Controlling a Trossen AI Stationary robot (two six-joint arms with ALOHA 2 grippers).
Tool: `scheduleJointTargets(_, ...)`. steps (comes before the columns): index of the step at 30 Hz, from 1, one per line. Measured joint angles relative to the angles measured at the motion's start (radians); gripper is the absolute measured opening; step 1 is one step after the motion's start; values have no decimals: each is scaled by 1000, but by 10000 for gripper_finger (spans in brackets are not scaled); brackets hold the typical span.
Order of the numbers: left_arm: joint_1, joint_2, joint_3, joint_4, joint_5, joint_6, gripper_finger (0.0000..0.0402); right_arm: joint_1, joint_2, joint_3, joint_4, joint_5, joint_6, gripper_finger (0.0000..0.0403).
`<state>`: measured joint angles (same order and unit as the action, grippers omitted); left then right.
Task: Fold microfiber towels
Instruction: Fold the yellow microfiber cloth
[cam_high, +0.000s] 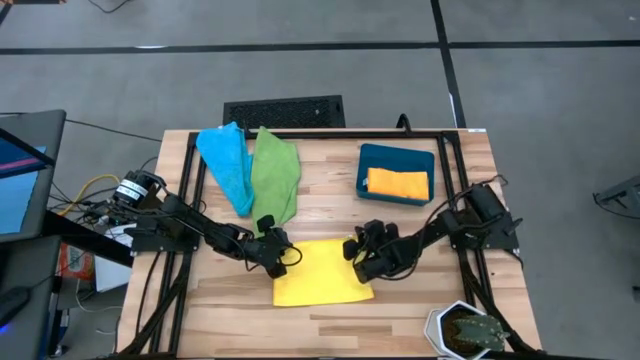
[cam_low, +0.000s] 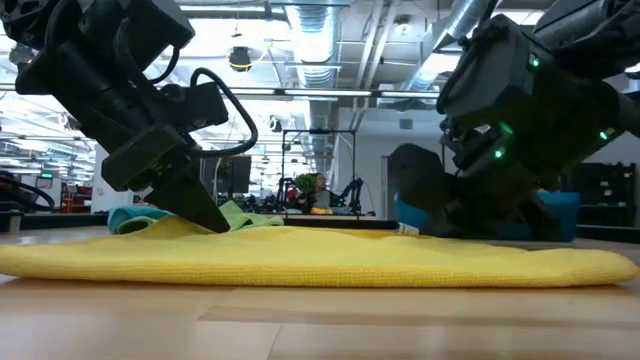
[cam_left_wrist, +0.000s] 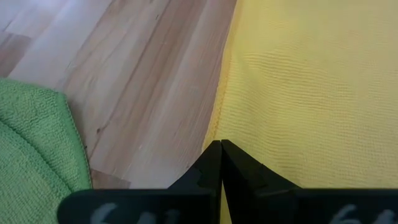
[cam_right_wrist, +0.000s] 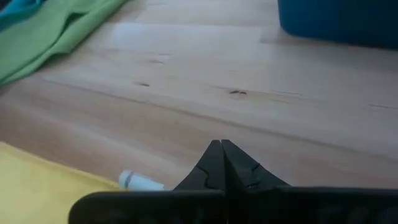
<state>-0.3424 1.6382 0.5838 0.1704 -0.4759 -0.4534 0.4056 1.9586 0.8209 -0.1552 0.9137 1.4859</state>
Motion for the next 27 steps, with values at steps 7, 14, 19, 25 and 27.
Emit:
scheduleJointTargets(7, 0, -20, 0, -9, 1, 4, 0, 15, 33, 2, -12, 24, 75, 8)
scheduleJointTargets(14, 0, -154, 0, -13, 0, 49, 0, 21, -129, -3, -74, 82, -13, 8)
scheduleJointTargets(19, -6, -216, 0, -22, -23, -33, 0, 68, -235, -2, -1, 166, -194, 9)
scheduleJointTargets(25, -51, -135, 0, 25, -109, -57, 0, 97, -142, -4, 4, 148, -147, 9)
scheduleJointTargets(27, -51, -83, 0, 46, -110, -53, 0, 88, -95, -2, 20, 148, -87, 9)
